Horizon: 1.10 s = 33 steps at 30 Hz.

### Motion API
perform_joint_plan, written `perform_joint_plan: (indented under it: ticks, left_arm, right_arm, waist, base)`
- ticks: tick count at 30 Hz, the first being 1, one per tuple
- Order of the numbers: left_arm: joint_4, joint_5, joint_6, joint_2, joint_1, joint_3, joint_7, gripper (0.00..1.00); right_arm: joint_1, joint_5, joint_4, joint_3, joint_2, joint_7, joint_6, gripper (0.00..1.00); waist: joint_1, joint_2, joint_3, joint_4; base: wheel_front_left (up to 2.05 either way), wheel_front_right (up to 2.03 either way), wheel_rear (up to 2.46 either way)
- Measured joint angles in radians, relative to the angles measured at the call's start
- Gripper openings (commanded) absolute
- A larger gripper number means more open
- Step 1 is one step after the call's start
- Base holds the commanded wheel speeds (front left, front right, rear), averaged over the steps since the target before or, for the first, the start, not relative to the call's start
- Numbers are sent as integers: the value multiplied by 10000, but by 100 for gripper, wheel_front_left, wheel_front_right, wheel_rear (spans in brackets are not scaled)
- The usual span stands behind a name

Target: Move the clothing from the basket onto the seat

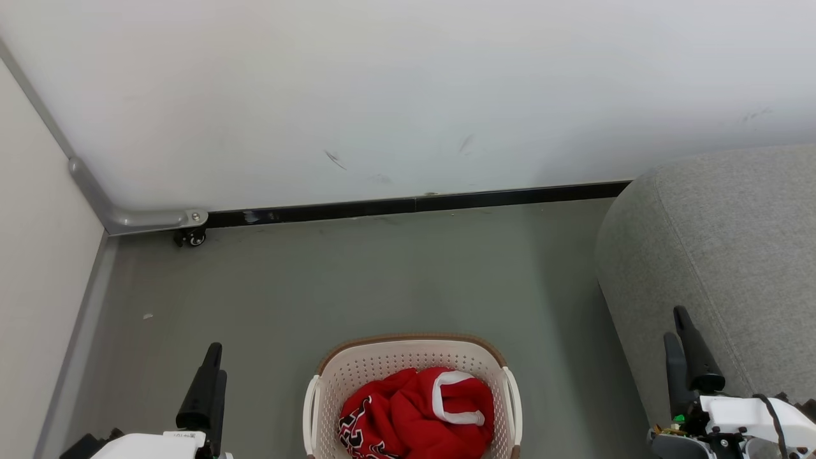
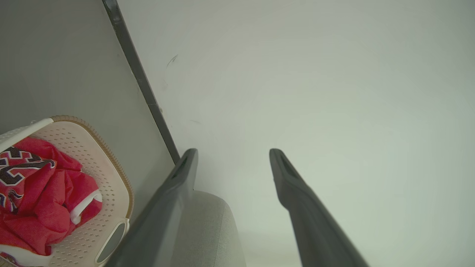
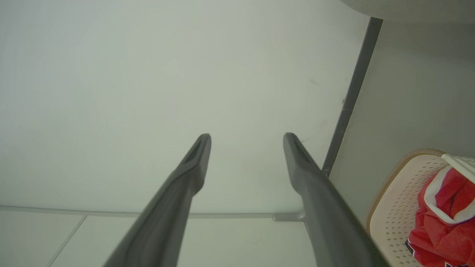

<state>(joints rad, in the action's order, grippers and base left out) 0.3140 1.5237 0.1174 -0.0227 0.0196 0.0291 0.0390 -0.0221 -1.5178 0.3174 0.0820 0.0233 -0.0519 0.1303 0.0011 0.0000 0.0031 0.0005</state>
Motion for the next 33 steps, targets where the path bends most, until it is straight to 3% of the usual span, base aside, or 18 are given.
perform_joint_plan:
  ticks: [7,20,27,33]
  left_arm:
    - [-153,-719,0,-25,0,-23,-215,100]
    - [-683,-3074,-94,-109,12,19,-675,100]
    - [-968,-4840,-219,-199,12,-253,-940,100]
    - [-1127,-6203,-393,-322,12,-522,-1129,100]
  right_arm:
    - [0,700,-17,-221,119,184,0,100]
    - [-32,2790,-140,-330,303,671,0,100]
    - [-58,4293,-153,-591,366,976,0,100]
    - [-91,5394,-117,-731,374,1187,0,100]
  waist:
    - [44,0,-7,11]
    - [151,0,-45,38]
    - [163,0,-50,52]
    - [129,0,-22,59]
  base:
    - [0,0,0]
    - [0,0,0]
    - [0,0,0]
    - [0,0,0]
